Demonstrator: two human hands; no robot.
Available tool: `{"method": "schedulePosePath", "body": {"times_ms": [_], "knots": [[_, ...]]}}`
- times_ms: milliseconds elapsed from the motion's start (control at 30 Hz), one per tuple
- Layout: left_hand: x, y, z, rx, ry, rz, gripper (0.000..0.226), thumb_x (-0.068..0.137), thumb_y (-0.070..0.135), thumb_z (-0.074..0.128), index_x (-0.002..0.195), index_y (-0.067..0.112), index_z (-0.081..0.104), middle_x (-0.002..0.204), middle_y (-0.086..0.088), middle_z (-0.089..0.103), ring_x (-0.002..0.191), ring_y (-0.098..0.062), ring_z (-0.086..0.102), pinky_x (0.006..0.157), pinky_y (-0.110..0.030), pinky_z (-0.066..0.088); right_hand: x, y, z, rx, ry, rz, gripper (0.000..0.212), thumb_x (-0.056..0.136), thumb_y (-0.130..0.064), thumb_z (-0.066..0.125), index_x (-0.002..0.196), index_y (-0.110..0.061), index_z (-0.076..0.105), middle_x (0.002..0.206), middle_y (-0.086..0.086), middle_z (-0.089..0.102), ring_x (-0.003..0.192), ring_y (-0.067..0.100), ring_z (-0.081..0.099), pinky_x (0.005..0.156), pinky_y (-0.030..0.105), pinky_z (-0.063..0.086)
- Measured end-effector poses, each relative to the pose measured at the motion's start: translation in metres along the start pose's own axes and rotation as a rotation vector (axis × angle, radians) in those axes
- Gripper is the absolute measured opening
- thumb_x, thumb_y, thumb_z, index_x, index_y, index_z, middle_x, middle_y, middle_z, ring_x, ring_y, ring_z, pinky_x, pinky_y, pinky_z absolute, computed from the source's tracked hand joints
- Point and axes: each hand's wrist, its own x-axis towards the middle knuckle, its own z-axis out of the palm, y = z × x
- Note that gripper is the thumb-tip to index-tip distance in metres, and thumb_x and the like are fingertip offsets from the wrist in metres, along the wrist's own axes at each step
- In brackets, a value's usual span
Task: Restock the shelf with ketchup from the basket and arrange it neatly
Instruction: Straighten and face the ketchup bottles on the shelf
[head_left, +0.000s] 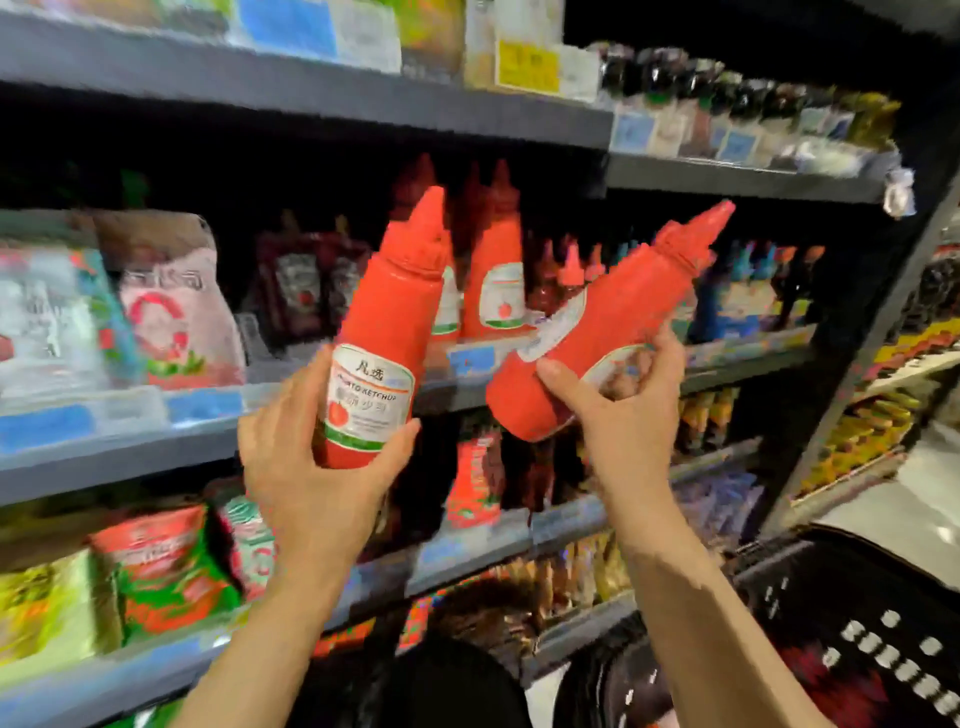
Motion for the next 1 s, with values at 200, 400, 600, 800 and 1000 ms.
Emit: {"method": "schedulePosePath", "body": {"times_ms": [200, 400, 600, 800, 1000], "knots": [[0.033, -0.027, -0.026, 0.060, 0.105, -0.029, 0.073, 0.066, 0.052, 0.071, 0.131, 0.025, 0.051, 0.118, 0.009, 0.056, 0.108, -0.020, 0.049, 0.093, -0.039, 0.041, 0.019, 0.001, 0.074, 0.072, -0.004, -0.095, 0.097, 0.064, -0.019, 0.087, 0.139, -0.018, 0.027, 0.123, -0.017, 0.049, 0.106, -0.013, 0.053, 0.093, 0.011, 0.042], [0.040, -0.032, -0.028, -0.002, 0.088, -0.104, 0.075, 0.062, 0.058, 0.070, 0.131, 0.038, 0.049, 0.114, 0.039, 0.045, 0.113, -0.011, 0.049, 0.093, -0.038, 0.045, 0.038, 0.004, 0.095, -0.025, 0.026, -0.186, 0.089, 0.066, -0.021, 0.086, 0.134, -0.023, 0.029, 0.116, -0.026, 0.042, 0.100, -0.019, 0.049, 0.086, 0.010, 0.043], [0.039, -0.034, -0.027, 0.001, 0.061, -0.133, 0.075, 0.062, 0.062, 0.068, 0.131, 0.048, 0.041, 0.117, 0.047, 0.040, 0.117, -0.006, 0.046, 0.095, -0.039, 0.046, 0.040, 0.008, 0.104, -0.137, 0.022, -0.251, 0.094, 0.064, -0.028, 0.086, 0.138, -0.023, 0.028, 0.114, -0.032, 0.041, 0.105, -0.005, 0.052, 0.095, 0.033, 0.049], [0.038, -0.036, -0.027, -0.025, 0.050, -0.171, 0.078, 0.063, 0.062, 0.070, 0.134, 0.044, 0.042, 0.124, 0.039, 0.043, 0.123, -0.008, 0.046, 0.096, -0.048, 0.048, 0.041, 0.011, 0.113, -0.266, 0.028, -0.235, 0.100, 0.061, -0.045, 0.083, 0.140, -0.025, 0.025, 0.139, -0.006, 0.044, 0.124, 0.015, 0.049, 0.099, 0.045, 0.046], [0.039, -0.035, -0.028, -0.036, 0.033, -0.189, 0.079, 0.062, 0.063, 0.070, 0.134, 0.045, 0.042, 0.125, 0.034, 0.047, 0.124, -0.009, 0.047, 0.096, -0.048, 0.048, 0.045, 0.009, 0.112, -0.384, 0.034, -0.266, 0.097, 0.063, -0.048, 0.082, 0.140, -0.022, 0.028, 0.140, -0.004, 0.044, 0.125, 0.015, 0.047, 0.100, 0.041, 0.044]]}}
